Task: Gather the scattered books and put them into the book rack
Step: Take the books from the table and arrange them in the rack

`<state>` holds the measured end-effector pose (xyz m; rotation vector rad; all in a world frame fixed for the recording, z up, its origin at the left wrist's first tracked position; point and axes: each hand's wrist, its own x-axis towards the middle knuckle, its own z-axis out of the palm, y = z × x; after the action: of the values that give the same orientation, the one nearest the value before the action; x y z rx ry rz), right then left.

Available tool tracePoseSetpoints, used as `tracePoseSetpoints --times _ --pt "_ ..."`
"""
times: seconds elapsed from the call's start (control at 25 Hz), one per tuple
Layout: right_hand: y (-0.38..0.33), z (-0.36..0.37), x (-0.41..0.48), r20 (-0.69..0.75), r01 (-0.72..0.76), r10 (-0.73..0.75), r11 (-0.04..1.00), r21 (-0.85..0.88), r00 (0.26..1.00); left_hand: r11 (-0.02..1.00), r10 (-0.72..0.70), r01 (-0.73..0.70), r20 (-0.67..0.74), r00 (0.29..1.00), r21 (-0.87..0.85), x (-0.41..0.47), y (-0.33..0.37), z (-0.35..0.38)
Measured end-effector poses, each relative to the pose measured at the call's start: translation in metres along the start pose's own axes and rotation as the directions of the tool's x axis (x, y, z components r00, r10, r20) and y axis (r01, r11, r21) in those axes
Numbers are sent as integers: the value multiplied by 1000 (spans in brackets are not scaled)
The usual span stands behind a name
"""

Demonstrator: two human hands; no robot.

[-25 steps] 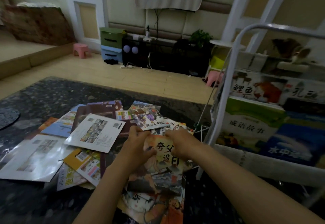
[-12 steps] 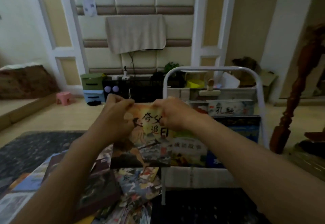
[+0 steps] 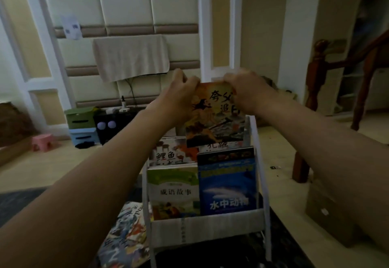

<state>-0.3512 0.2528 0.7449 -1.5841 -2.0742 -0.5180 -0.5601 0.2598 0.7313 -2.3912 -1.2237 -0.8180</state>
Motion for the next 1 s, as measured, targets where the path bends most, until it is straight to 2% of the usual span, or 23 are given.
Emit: tracePoseSetpoints --times 0.08,0.28,0.52,0.68,0.88,1.0 --pt "18 17 -7 -24 -14 13 1000 -28 1000 999 27 -28 17 999 43 9 4 23" --pt "34 60 -18 -50 65 -72 991 -118 996 987 81 -90 75 994 131 2 2 63" --pt "32 88 -28 -14 88 -94 963 -256 995 988 63 -85 160 985 131 -10 -10 101" --pt "32 105 -31 59 115 -100 924 -366 993 986 69 -99 211 975 136 -11 -21 130" --pt "32 124 -35 175 126 -73 941 -315 982 975 93 -131 205 974 181 -14 -31 153" --pt "31 127 -36 178 113 -59 943 -312 982 965 107 -149 193 975 217 -14 -27 151"
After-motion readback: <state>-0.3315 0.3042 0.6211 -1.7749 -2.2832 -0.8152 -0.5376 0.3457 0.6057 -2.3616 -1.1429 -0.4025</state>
